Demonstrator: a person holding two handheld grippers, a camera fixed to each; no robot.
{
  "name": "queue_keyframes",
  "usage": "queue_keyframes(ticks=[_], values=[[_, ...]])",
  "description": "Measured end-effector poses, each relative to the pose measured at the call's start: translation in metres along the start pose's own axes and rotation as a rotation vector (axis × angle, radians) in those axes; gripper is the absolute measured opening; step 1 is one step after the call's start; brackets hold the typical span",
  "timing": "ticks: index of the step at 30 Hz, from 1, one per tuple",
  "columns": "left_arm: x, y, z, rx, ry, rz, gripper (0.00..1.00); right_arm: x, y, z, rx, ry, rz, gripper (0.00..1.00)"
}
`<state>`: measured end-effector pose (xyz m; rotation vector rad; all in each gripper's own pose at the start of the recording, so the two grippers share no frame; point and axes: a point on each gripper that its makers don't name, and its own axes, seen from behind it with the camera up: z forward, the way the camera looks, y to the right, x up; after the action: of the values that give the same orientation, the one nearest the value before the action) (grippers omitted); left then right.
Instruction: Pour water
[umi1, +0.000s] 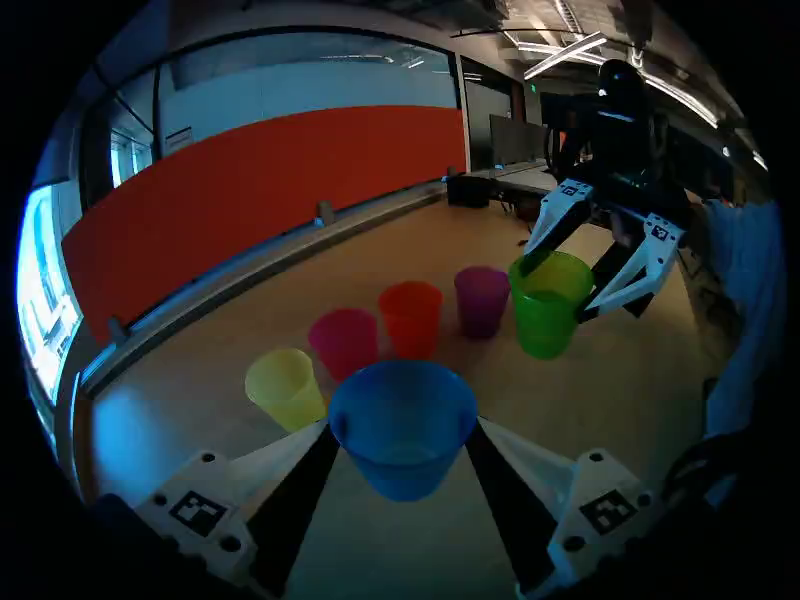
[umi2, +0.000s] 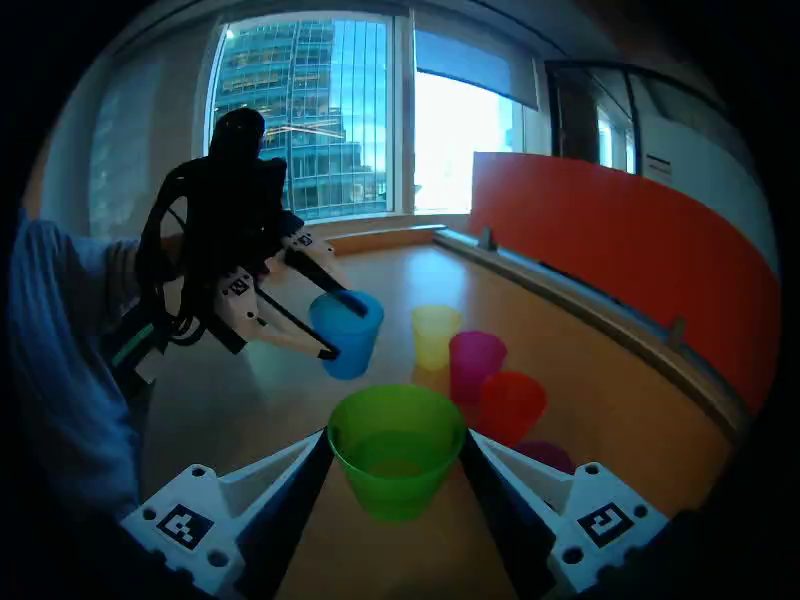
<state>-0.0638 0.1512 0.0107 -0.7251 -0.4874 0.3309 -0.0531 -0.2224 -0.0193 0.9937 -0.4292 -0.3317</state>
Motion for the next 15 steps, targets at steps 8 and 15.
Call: queue_keyframes(ticks=[8, 15], values=[[-0.021, 0.008, 0.009, -0.014, -0.040, 0.015, 0.86, -0.028, -0.002, 0.006, -0.001, -0.055, -0.010, 0.91], [-0.036, 0.009, 0.018, -0.014, -0.069, 0.020, 0.87, -0.042, 0.001, 0.009, -0.009, -0.074, -0.011, 0.91]])
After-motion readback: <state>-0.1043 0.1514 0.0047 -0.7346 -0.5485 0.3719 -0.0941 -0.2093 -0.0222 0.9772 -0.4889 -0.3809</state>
